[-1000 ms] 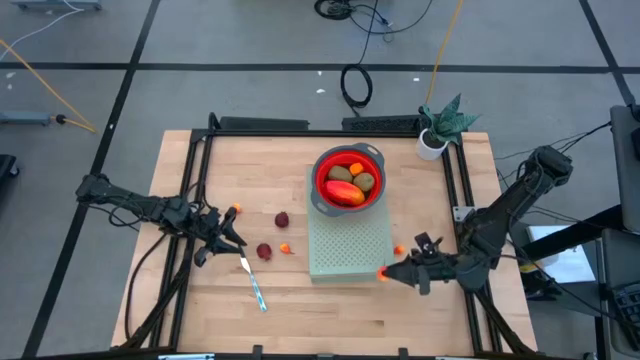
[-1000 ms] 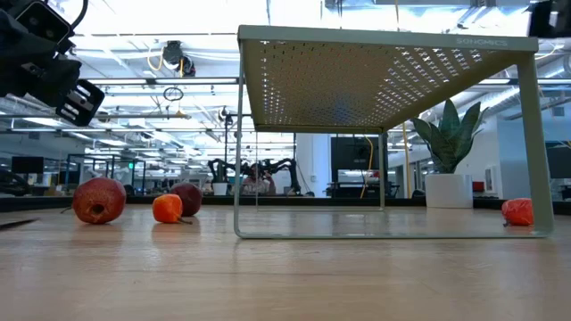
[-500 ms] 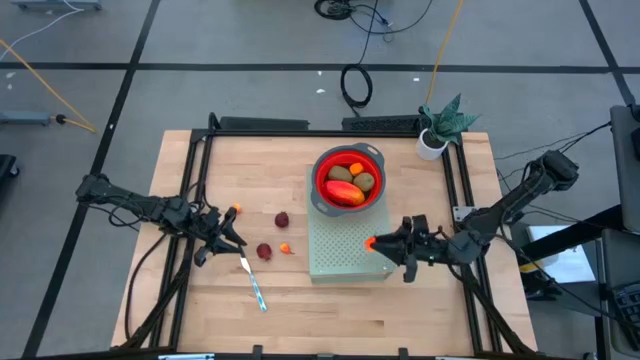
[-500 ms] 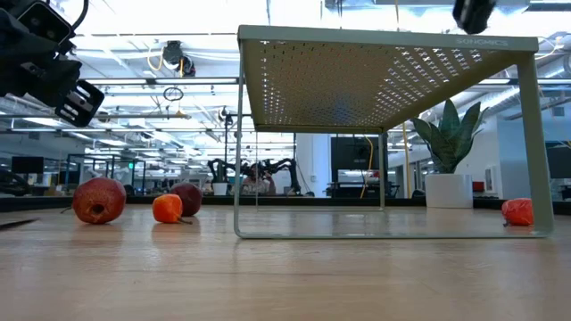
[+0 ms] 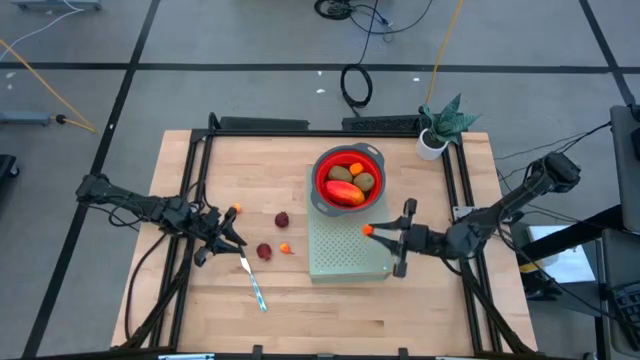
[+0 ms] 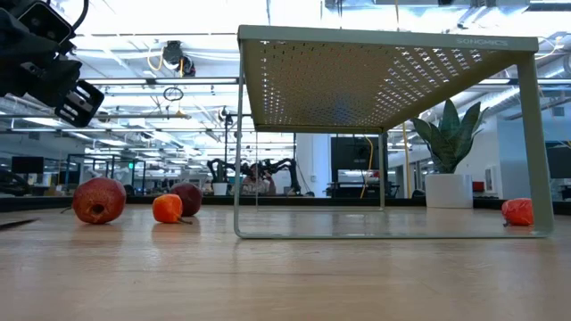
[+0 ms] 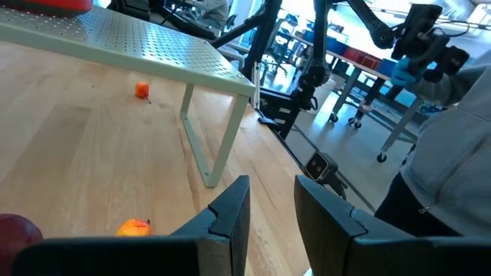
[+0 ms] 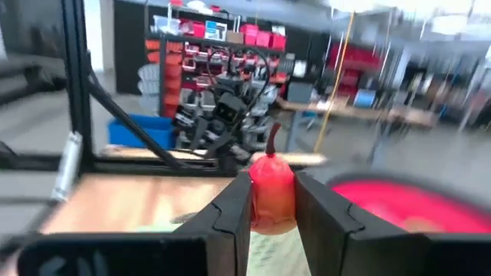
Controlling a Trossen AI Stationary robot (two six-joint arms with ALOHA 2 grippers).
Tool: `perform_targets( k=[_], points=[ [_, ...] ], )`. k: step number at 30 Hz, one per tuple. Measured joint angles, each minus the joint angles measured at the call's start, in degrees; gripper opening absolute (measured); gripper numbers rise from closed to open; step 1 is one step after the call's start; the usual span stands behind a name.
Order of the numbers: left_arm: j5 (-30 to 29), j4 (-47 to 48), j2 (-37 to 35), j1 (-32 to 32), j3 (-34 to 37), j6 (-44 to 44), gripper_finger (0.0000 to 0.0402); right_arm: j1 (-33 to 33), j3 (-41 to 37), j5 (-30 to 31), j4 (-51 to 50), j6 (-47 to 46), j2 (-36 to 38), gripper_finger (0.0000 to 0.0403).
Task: Pick & Place Fruit
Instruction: Put the peach into the red strainer bowl on the shelf
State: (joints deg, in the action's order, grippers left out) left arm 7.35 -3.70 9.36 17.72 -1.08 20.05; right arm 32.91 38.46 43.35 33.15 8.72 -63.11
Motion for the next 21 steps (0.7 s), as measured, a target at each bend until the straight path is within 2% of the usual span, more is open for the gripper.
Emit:
perform_targets(
  k=[4,9,16,21],
  points=[
    [-1.1,0.0,0.0,0.0,0.0,0.2,0.0102,-0.7,0.0,0.6,5.1,12.7,0.0,0.0077],
    [-3.9,0.0,0.0,0.0,0.0,1.5,0.0102,-4.3,0.1,6.9,9.1,16.3,0.2,0.0077],
    [-4.5,0.0,0.0,0.0,0.0,1.5,0.0102,-11.0,4.7,7.6,1.5,15.8,0.8,0.0077],
    [-6.2,0.0,0.0,0.0,0.0,1.7,0.0102,-15.9,12.3,7.5,-13.6,6.8,0.9,0.0077]
  ],
)
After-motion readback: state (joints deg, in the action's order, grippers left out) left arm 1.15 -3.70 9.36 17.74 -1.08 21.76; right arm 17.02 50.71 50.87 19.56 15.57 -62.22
